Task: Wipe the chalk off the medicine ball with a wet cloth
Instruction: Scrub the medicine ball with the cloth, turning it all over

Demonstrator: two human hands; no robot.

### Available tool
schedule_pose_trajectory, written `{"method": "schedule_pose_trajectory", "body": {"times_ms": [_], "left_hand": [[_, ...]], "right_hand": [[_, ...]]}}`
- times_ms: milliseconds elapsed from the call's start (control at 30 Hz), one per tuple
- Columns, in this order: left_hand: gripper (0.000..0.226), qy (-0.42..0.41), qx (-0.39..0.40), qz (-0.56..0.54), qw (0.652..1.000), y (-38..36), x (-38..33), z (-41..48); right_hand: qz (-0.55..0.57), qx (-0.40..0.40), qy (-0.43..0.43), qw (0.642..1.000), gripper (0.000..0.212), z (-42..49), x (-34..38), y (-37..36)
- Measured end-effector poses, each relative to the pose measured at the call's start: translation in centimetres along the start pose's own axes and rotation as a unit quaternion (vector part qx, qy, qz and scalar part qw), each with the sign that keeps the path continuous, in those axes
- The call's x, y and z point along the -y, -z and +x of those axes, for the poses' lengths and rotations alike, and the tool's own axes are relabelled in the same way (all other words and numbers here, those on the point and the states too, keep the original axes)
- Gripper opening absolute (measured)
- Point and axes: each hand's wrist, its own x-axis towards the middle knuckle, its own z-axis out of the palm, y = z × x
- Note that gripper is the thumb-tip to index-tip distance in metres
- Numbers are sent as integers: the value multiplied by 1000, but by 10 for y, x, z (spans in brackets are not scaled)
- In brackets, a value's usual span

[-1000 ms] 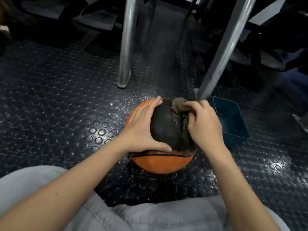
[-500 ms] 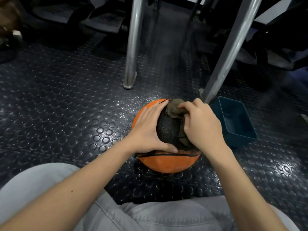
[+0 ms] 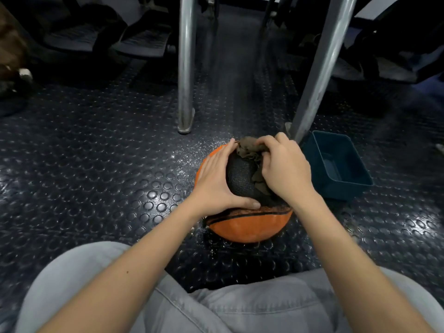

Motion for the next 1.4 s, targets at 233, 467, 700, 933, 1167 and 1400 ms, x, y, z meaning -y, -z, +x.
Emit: {"method": "schedule_pose_trajectory", "body": {"times_ms": [233, 467, 700, 933, 1167, 1400], "left_hand": [[134, 18, 57, 49, 997, 10, -8, 4], [134, 40, 86, 68, 993, 18, -15, 13], [126, 66, 132, 111, 983, 30, -37, 26], [123, 65, 146, 127, 979, 30, -37, 24], [124, 80, 155, 114, 978, 33, -39, 24], [125, 89, 165, 119, 975, 36, -37, 26]], "right_hand": [[66, 60, 12, 996, 30, -19, 4, 14], [51, 70, 1, 996, 33, -30, 10, 18], [36, 29, -29, 999, 31, 4, 5, 10], [79, 5, -21, 997, 32, -55, 1, 0], [23, 51, -47, 997, 32, -2, -4, 12], [24, 10, -7, 1000, 33, -42, 1, -1]]}}
